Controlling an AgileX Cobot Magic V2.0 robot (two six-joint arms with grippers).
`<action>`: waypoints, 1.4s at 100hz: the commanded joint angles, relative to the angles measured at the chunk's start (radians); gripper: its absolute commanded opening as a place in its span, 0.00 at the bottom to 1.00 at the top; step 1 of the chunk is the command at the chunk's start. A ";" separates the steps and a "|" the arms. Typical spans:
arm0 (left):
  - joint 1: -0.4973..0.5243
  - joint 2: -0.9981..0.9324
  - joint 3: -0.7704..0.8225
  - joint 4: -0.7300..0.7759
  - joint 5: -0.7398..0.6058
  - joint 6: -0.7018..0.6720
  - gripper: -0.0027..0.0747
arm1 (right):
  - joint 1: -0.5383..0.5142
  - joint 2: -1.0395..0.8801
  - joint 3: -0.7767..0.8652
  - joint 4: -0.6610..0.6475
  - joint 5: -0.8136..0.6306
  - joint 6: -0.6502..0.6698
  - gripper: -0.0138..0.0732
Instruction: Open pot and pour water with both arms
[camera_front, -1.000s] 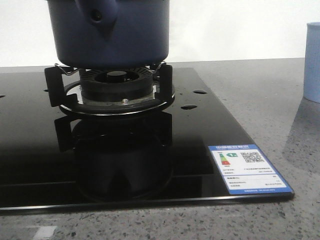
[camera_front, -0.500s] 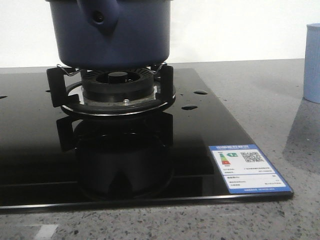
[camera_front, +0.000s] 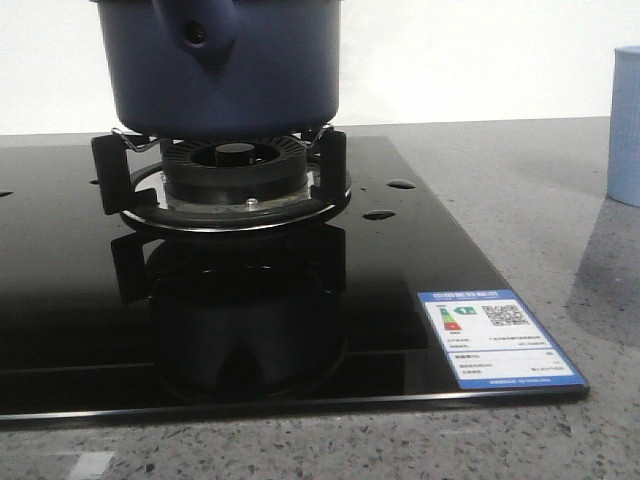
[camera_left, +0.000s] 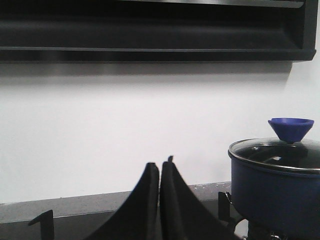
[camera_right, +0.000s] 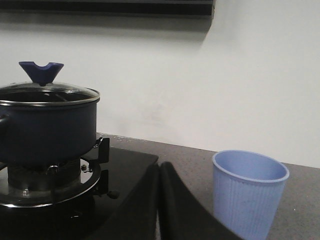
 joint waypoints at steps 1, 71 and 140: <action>0.003 -0.004 -0.022 -0.017 -0.065 0.000 0.01 | 0.002 0.011 -0.023 0.027 0.012 0.002 0.10; 0.003 -0.004 -0.021 -0.013 -0.065 0.000 0.01 | 0.002 0.011 -0.023 0.027 0.010 0.002 0.10; 0.156 -0.028 0.252 0.360 -0.033 -0.446 0.01 | 0.002 0.011 -0.023 0.027 0.010 0.002 0.10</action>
